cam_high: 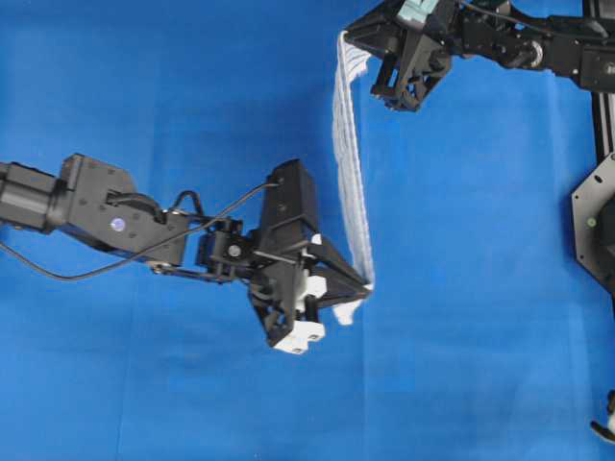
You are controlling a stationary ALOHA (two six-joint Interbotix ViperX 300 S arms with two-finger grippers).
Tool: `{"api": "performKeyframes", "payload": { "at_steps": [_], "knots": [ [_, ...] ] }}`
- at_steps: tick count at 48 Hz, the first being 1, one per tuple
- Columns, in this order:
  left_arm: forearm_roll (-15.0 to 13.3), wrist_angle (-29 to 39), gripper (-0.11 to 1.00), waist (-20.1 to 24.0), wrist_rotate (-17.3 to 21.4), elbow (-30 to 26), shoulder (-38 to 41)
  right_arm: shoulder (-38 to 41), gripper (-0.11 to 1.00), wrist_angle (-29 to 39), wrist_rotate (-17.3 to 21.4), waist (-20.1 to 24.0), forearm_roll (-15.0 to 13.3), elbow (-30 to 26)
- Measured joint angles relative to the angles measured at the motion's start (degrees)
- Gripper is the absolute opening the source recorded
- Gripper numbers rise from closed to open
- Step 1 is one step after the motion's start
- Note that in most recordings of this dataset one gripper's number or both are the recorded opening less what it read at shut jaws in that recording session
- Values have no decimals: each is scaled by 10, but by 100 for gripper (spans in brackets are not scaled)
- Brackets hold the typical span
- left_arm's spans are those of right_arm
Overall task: Fold the blue towel.
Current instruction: 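Lift the folded strip and swing it to a vertical orientation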
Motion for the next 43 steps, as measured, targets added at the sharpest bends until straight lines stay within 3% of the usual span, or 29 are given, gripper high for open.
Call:
{"api": "performKeyframes", "payload": {
  "at_steps": [10, 21, 43],
  "knots": [
    [0, -18, 1, 4, 1, -29, 32, 0, 1, 1, -2, -4, 0, 0],
    [0, -32, 1, 4, 1, -25, 40, 7, 1, 11, -9, -8, -1, -1],
    [-11, -98, 1, -10, -7, 96, 6, 113, 1, 41, -9, -7, -1, -76]
  ]
}}
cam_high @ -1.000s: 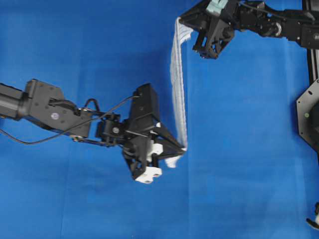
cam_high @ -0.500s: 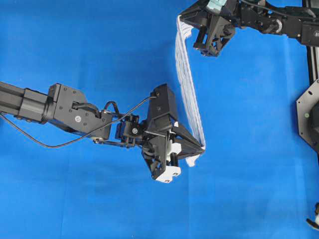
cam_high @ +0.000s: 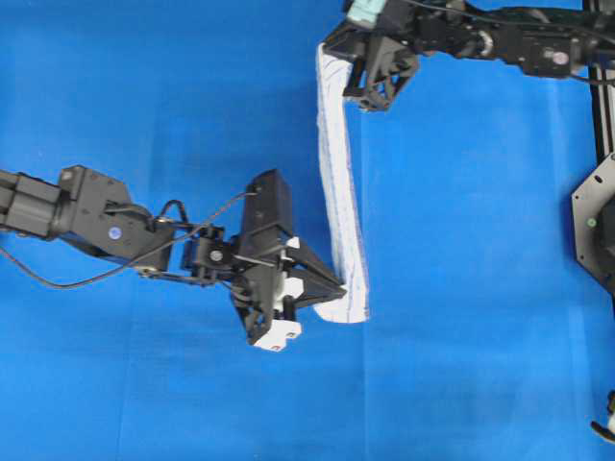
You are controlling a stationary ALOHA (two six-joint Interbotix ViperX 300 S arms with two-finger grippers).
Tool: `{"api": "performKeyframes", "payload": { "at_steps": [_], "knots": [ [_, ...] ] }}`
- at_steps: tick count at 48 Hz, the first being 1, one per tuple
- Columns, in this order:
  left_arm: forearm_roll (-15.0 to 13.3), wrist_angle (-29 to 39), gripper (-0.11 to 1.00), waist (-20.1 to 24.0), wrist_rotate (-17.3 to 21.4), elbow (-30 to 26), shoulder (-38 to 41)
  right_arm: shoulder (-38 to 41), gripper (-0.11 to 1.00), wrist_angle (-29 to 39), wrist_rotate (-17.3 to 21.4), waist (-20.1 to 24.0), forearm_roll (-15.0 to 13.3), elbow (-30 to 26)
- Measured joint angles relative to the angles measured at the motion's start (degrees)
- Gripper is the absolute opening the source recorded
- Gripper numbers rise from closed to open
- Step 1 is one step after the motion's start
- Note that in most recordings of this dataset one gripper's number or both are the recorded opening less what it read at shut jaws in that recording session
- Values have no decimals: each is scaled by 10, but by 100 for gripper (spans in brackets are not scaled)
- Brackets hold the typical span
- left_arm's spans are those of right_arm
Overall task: Fold the blue towel.
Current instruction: 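Lift the folded strip and swing it to a vertical orientation, then lay the strip down vertically, open both grippers and withdraw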
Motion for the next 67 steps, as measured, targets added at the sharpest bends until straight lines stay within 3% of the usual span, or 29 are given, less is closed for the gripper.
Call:
{"api": "performKeyframes", "payload": {
  "at_steps": [13, 31, 35, 41, 44, 46, 51, 54, 67],
  "knots": [
    [-8, -17, 1, -13, 0, 58, -29, 50, 1, 15, 1, 9, 0, -53],
    [-9, -10, 2, -14, -1, 67, -32, 75, 2, 21, -1, 9, 1, -64],
    [-10, -9, 14, -18, -4, 67, -32, 78, 3, 21, -6, 8, 0, -69],
    [-12, -9, 49, -35, -3, 67, -32, 86, 22, 20, -6, 2, 0, -80],
    [-12, -9, 69, -38, -3, 66, -32, 90, 42, 20, -7, 2, -1, -84],
    [-12, -8, 77, -38, -3, 67, -32, 91, 54, 19, -7, 3, -5, -87],
    [-13, -6, 72, -38, -3, 67, -35, 91, 83, 18, -7, 6, -25, -89],
    [-13, 0, 68, -36, -2, 69, -41, 91, 93, 18, -7, 9, -33, -90],
    [-13, 92, 67, -25, 7, 99, -122, 82, 90, 18, 0, 11, -40, -85]
  ]
}}
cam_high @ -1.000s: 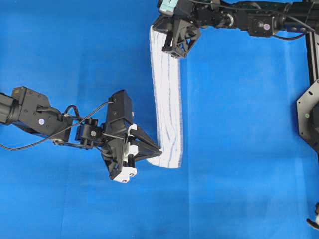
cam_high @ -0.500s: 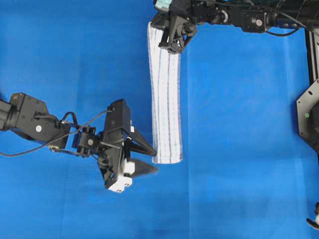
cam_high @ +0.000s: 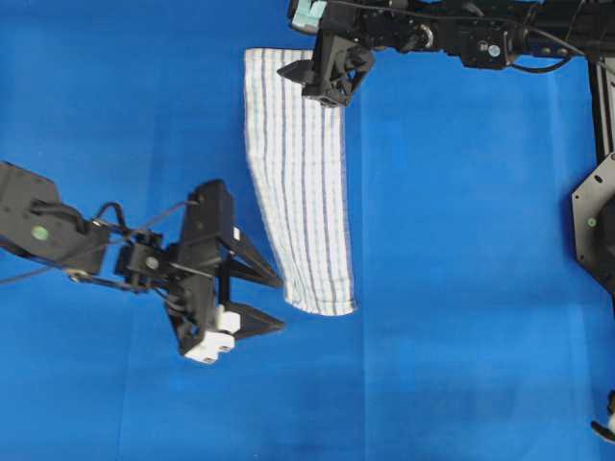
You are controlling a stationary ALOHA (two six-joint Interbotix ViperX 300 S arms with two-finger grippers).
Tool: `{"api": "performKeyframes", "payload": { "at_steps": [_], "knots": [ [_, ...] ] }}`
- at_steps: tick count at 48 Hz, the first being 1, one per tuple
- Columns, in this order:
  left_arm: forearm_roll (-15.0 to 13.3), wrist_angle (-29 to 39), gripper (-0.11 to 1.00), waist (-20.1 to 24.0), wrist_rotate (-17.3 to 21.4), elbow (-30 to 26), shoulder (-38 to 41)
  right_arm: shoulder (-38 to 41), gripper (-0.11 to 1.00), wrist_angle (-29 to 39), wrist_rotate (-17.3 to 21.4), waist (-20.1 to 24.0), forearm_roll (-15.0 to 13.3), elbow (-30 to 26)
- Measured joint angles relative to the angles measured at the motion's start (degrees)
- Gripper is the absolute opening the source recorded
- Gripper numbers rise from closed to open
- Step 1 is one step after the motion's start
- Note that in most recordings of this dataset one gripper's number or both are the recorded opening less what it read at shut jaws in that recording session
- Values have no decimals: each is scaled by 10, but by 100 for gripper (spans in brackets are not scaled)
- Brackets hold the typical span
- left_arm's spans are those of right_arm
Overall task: Fold the blue towel.
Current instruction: 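Lay the strip down vertically, open both grippers and withdraw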
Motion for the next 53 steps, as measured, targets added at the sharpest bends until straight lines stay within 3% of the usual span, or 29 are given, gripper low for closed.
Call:
{"api": "performKeyframes", "payload": {
  "at_steps": [9, 22, 35, 43, 53],
  "knots": [
    [4, 79, 67, 8, 2, 30, -80, -47, 90, 0, 0, -6, 1, 26],
    [15, 104, 67, 52, 11, 75, -167, -125, 90, 0, 7, -10, 0, 86],
    [18, 104, 67, 138, 69, 107, -215, -201, 90, -10, 39, -11, 10, 164],
    [18, 104, 67, 167, 105, 120, -229, -246, 90, -18, 69, -10, 11, 214],
    [18, 98, 67, 196, 148, 126, -235, -296, 90, -22, 97, 35, 12, 266]
  ]
}}
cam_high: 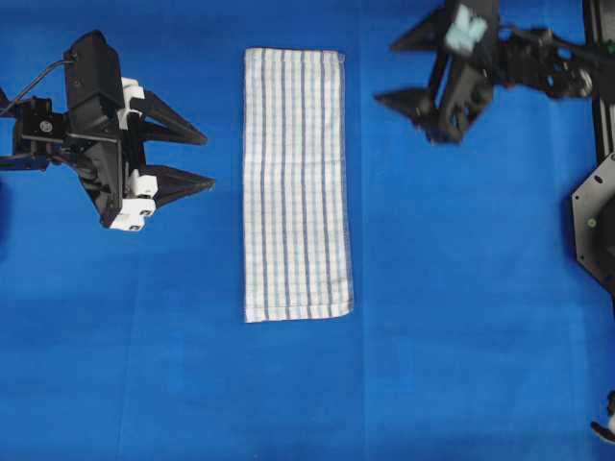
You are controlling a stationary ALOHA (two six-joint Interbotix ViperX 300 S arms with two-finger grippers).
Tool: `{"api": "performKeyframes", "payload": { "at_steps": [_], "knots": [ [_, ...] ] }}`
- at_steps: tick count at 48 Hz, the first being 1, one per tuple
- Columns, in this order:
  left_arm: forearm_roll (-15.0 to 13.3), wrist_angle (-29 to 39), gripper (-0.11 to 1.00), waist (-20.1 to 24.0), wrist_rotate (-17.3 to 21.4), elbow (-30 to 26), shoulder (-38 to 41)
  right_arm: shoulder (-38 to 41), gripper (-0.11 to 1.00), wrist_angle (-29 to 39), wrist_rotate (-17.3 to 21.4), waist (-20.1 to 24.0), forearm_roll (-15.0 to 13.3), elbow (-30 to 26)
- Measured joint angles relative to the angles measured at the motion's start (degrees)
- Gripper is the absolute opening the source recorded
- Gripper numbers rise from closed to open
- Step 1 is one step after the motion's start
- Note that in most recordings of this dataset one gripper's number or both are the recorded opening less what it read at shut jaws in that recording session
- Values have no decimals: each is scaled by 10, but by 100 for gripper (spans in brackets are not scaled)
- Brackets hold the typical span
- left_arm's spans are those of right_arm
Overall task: Fold the blue towel.
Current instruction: 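Lay the strip down vertically, open both grippers and withdraw, then move both grippers to the strip's top corners and pinch them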
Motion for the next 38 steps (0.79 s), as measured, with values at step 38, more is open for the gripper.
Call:
{"api": "performKeyframes", "payload": {
  "at_steps": [38],
  "knots": [
    [0, -54, 67, 122, 60, -17, 55, 86, 90, -75, 24, -22, 1, -29]
  ]
}}
